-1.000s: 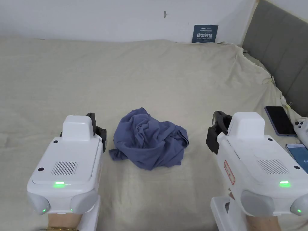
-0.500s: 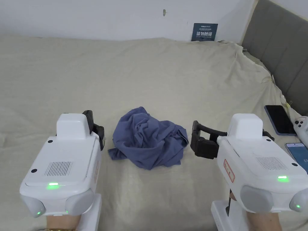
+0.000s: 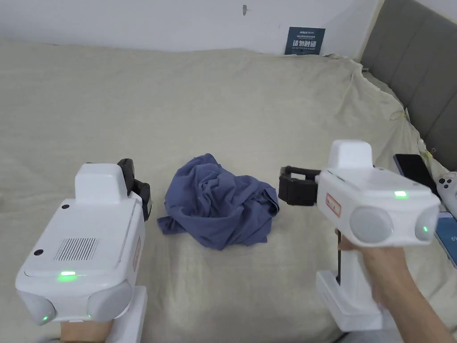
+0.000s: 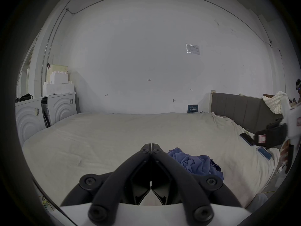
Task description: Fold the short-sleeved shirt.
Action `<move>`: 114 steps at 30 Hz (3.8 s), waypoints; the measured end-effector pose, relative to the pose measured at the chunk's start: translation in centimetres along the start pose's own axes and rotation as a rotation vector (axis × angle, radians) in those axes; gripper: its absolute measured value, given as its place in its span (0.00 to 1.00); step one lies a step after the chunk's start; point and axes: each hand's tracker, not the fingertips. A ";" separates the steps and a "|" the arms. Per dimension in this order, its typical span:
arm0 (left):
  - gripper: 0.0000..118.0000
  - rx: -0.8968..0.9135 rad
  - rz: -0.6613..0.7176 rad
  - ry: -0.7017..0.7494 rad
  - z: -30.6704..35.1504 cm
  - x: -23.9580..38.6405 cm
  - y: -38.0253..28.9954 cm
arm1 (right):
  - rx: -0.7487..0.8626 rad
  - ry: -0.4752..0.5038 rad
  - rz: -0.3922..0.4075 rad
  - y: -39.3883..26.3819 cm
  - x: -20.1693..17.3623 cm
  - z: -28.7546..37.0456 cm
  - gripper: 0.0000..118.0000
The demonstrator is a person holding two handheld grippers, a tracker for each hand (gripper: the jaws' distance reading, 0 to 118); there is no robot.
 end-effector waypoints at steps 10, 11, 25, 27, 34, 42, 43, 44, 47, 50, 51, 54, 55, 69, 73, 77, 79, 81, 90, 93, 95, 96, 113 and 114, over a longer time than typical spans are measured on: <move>0.00 -0.003 0.008 0.015 -1.1 -0.3 0.2 | -0.431 0.007 0.015 4.2 -0.3 -15.8 0.99; 0.00 -0.006 0.009 0.017 -1.3 -0.4 0.3 | -0.473 -0.003 -0.008 3.8 -0.2 -17.5 0.98; 0.00 -0.144 0.006 0.018 -5.2 -0.4 -2.3 | -0.698 -0.051 -0.091 -2.1 -0.1 -25.0 0.12; 0.04 -0.206 0.023 0.021 -5.9 -0.5 -2.6 | -0.687 -0.025 -0.144 -2.0 -0.1 -25.0 0.04; 0.97 -0.470 0.241 -0.009 -11.1 -3.3 -3.5 | -0.650 -0.017 -0.084 -0.9 0.1 -23.6 0.04; 1.00 -0.848 0.169 -0.031 -18.0 -3.8 -5.9 | -0.577 0.000 -0.063 1.2 1.0 -20.8 0.04; 1.00 -0.877 0.150 -0.038 -18.4 -3.5 -6.2 | -0.573 0.001 -0.061 1.3 1.0 -20.6 0.04; 1.00 -0.896 0.108 -0.032 -18.7 -2.7 -6.4 | -0.566 0.001 -0.057 1.5 1.0 -20.3 0.04; 0.97 -0.914 -0.022 -0.013 -19.5 -1.1 -7.6 | -0.555 0.003 -0.052 1.6 1.1 -19.8 0.04; 0.86 -0.955 -0.104 -0.019 -20.2 0.5 -8.7 | -0.548 0.008 -0.053 1.6 1.2 -19.4 0.04; 0.79 -0.967 -0.098 -0.022 -20.3 0.8 -8.9 | -0.546 0.009 -0.052 1.6 1.2 -19.3 0.04; 0.63 -0.951 -0.083 -0.017 -20.0 1.5 -8.6 | -0.542 0.011 -0.051 1.5 1.3 -19.0 0.04; 0.52 -0.941 -0.084 -0.035 -19.8 1.7 -8.5 | -0.543 0.011 -0.051 1.5 1.3 -19.0 0.04; 0.00 -0.766 -0.011 -0.138 -17.2 -1.0 -2.3 | -0.437 0.032 -0.099 5.3 4.3 -14.5 0.04; 0.00 -0.665 -0.017 -0.042 -16.2 -4.8 1.9 | -0.362 0.015 -0.128 8.3 7.1 -10.8 0.04; 0.00 -0.582 0.047 0.043 -14.4 -9.0 5.6 | -0.287 -0.024 -0.151 10.6 10.4 -6.7 0.04; 0.00 -0.517 0.027 0.096 -13.2 -11.0 7.6 | -0.252 -0.060 -0.142 11.6 12.0 -4.8 0.04; 0.00 -0.475 0.045 0.143 -12.0 -12.8 9.9 | -0.221 -0.117 -0.109 12.7 13.2 -2.8 0.04; 0.00 -0.261 0.085 0.316 -6.2 -20.3 19.8 | -0.078 -0.222 -0.088 17.7 17.7 6.7 0.04; 0.00 -0.212 0.037 0.388 -4.3 -21.4 22.3 | -0.040 -0.249 -0.099 19.5 19.2 9.3 0.04; 0.00 -0.189 0.034 0.420 -3.4 -22.4 23.9 | -0.008 -0.259 -0.122 20.7 20.0 10.8 0.04; 0.00 -0.180 0.050 0.420 -3.2 -23.0 24.7 | -0.001 -0.263 -0.124 21.4 20.3 11.3 0.04; 0.00 -0.020 0.099 0.528 -9.0 -22.8 38.9 | 0.174 -0.439 -0.063 38.1 18.0 9.2 0.04; 0.00 -0.017 0.093 0.542 -10.1 -22.5 39.2 | 0.182 -0.444 -0.071 38.9 17.8 8.7 0.04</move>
